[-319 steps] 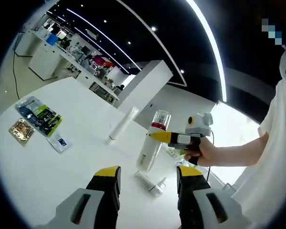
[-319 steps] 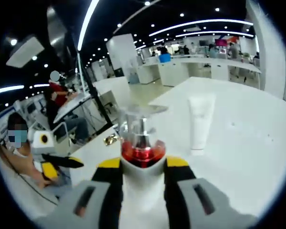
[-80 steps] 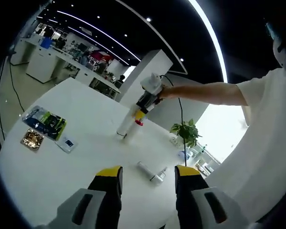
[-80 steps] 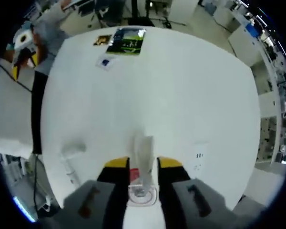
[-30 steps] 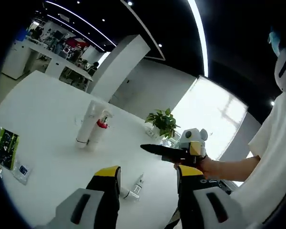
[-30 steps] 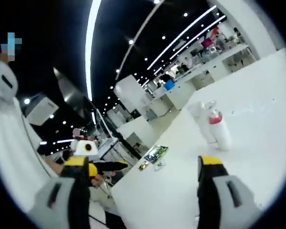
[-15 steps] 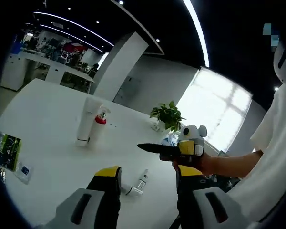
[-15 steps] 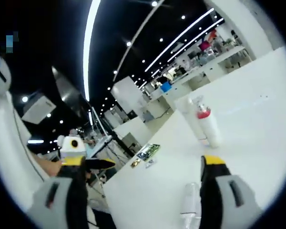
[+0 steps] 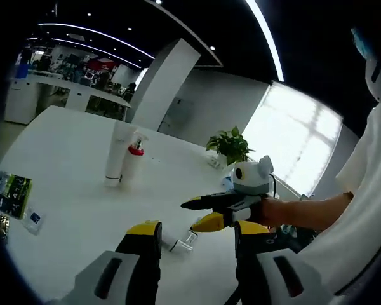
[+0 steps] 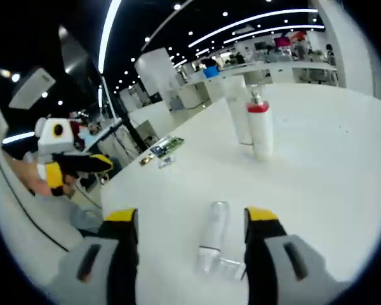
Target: Arrange the skincare products in the storage area until every visible bottle or jar stands upright without overlapping.
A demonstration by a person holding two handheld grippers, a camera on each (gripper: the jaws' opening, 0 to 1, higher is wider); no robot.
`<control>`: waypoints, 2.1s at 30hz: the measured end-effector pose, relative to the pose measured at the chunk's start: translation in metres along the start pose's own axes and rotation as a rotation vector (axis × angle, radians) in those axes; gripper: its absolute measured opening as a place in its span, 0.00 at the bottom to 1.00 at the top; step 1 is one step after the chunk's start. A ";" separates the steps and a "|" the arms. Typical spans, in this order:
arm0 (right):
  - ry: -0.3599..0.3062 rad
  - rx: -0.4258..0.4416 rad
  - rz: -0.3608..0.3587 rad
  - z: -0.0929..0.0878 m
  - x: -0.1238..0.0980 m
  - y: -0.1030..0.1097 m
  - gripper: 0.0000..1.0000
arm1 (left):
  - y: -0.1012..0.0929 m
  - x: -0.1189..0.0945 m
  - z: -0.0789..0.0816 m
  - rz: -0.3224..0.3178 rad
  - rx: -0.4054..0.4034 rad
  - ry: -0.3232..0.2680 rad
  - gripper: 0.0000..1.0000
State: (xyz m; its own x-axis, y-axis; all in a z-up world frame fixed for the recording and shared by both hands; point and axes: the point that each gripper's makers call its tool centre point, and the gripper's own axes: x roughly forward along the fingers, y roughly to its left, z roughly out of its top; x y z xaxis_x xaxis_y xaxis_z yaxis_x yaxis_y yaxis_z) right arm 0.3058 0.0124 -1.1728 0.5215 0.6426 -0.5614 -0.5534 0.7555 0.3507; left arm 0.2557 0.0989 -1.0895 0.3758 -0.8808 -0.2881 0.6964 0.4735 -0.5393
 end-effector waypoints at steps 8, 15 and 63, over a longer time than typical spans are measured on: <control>0.173 -0.041 -0.051 -0.029 0.034 -0.010 0.44 | 0.004 -0.007 -0.003 0.044 -0.018 -0.005 0.47; 0.256 -0.036 -0.085 -0.041 0.053 -0.019 0.33 | 0.005 -0.015 0.000 0.071 -0.011 -0.017 0.47; -0.182 -0.483 0.218 0.052 -0.021 0.106 0.18 | 0.008 0.006 0.025 0.035 -0.291 -0.107 0.50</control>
State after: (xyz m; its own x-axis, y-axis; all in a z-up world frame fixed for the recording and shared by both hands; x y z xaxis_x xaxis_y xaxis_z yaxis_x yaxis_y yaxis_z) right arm 0.2700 0.0851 -1.0852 0.4422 0.8212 -0.3607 -0.8732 0.4861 0.0362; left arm 0.2790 0.0973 -1.0758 0.4690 -0.8517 -0.2339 0.4833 0.4692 -0.7391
